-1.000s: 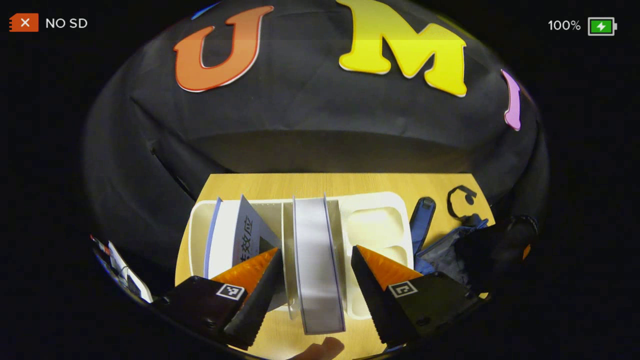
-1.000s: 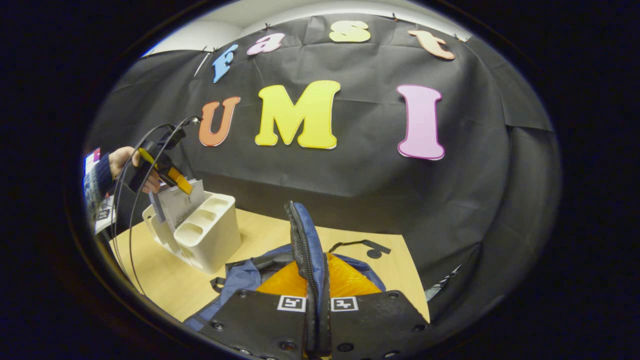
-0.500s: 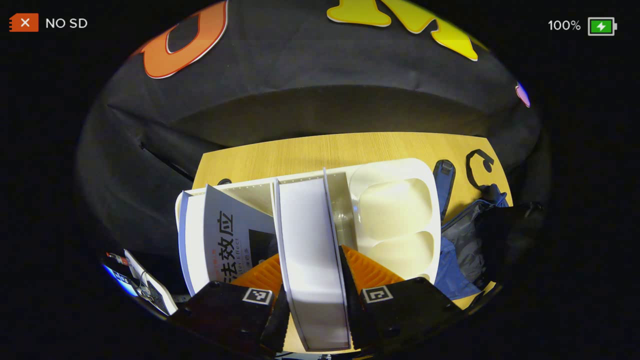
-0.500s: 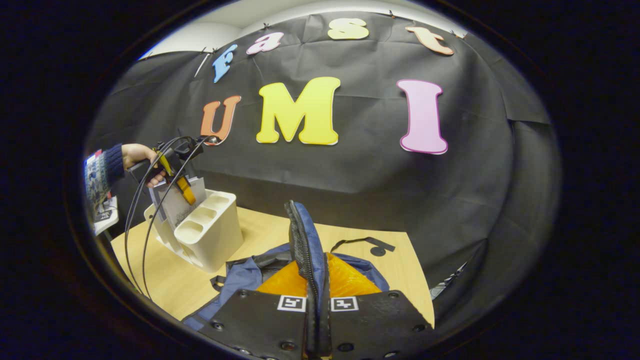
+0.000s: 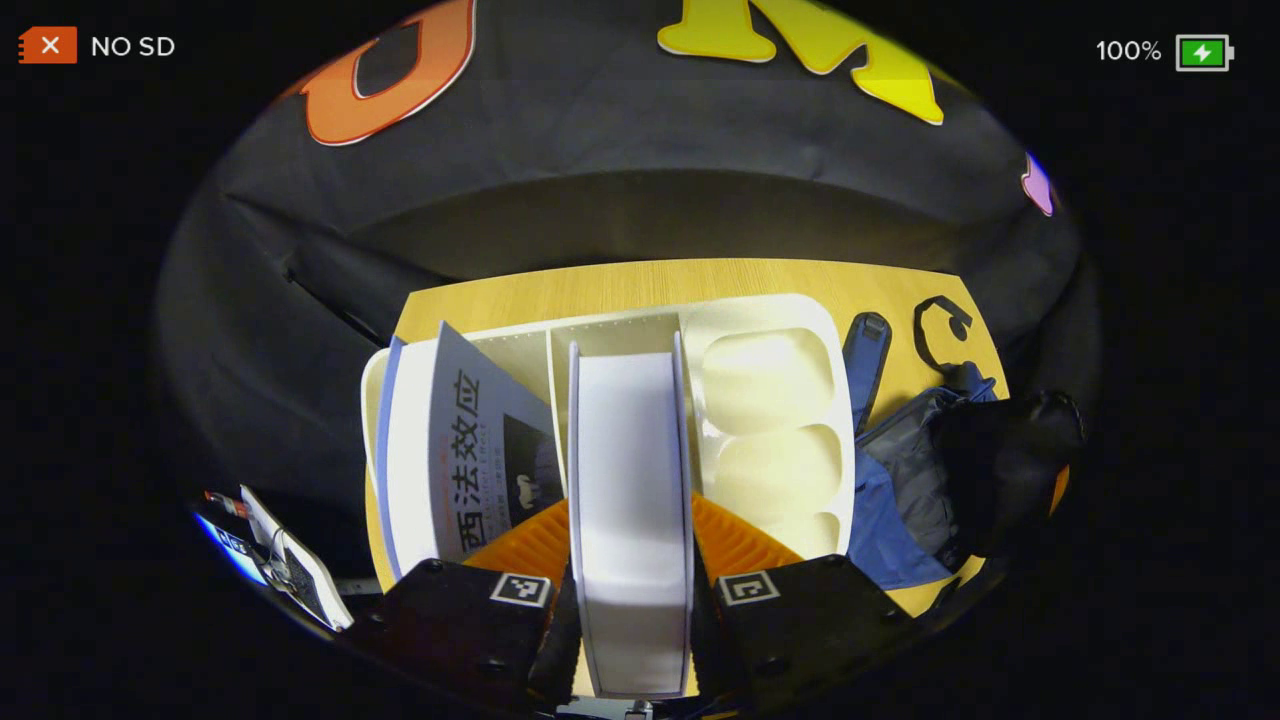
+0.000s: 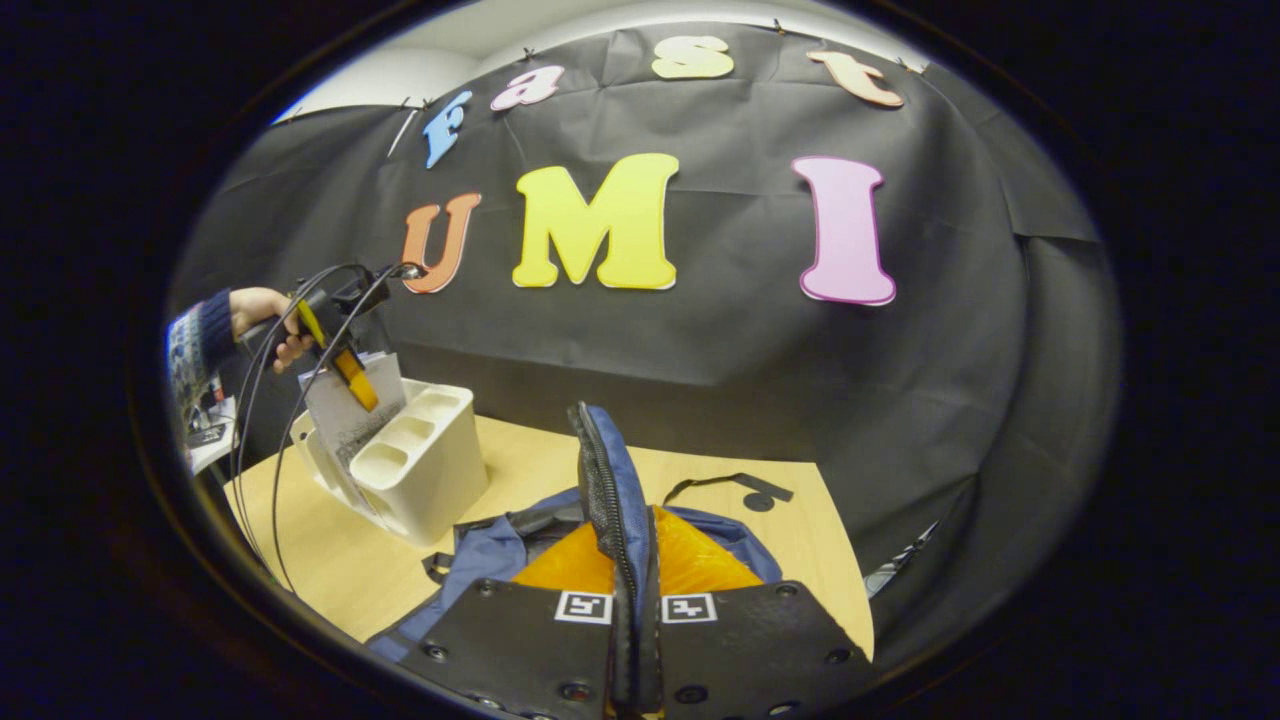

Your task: Open the schoolbag, grab two books from the bookshelf and put them into the schoolbag.

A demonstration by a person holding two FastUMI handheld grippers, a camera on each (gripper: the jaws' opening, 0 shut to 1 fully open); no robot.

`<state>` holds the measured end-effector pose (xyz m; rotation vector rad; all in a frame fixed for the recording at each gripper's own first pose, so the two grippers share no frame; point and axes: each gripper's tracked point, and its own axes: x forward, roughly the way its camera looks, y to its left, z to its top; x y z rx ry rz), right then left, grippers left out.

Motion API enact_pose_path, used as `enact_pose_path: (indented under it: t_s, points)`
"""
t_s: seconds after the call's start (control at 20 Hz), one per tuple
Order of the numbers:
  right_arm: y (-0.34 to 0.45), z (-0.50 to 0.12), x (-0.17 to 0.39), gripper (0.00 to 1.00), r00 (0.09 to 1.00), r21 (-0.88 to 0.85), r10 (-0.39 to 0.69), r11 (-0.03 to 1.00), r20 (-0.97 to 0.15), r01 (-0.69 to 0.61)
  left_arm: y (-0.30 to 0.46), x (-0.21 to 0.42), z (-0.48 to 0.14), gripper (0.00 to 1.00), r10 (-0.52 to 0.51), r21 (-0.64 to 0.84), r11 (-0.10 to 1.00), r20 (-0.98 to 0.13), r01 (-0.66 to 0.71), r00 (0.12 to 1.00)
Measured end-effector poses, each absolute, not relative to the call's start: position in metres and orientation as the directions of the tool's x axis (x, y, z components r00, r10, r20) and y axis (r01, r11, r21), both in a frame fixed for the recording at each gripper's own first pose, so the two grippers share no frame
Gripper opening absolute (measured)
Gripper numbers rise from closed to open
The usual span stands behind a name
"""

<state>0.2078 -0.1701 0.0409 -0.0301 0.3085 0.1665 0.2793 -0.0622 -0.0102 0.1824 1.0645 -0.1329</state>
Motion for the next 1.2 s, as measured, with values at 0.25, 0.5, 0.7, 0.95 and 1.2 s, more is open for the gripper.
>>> enact_pose_path:
  t_s: [0.25, 0.5, 0.7, 0.95, 1.2]
  points:
    - [-0.170, 0.031, 0.212, 0.04, 0.932, 0.002, 0.148, 0.988, -0.331, -0.156, -0.060, 0.235, 0.010, 0.47, -0.039, 0.083, 0.972, -0.864, 0.218, 0.503]
    - [-0.166, 0.025, 0.214, 0.04, 0.926, 0.014, 0.146, 0.988, -0.347, -0.151, -0.058, 0.180, 0.024, 0.47, -0.073, 0.049, 0.975, -0.849, 0.216, 0.523]
    - [-0.164, 0.021, 0.212, 0.03, 0.924, 0.023, 0.151, 0.988, -0.350, -0.153, -0.060, 0.127, 0.029, 0.51, -0.111, 0.019, 0.974, -0.829, 0.227, 0.548]
    - [-0.171, 0.015, 0.212, 0.03, 0.919, 0.035, 0.138, 0.990, -0.368, -0.135, -0.075, 0.066, 0.028, 0.47, -0.195, -0.041, 0.960, -0.806, 0.277, 0.559]
    - [-0.167, 0.010, 0.214, 0.03, 0.915, 0.027, 0.128, 0.991, -0.382, -0.127, -0.122, 0.023, 0.010, 0.46, -0.314, -0.143, 0.928, -0.796, 0.344, 0.518]
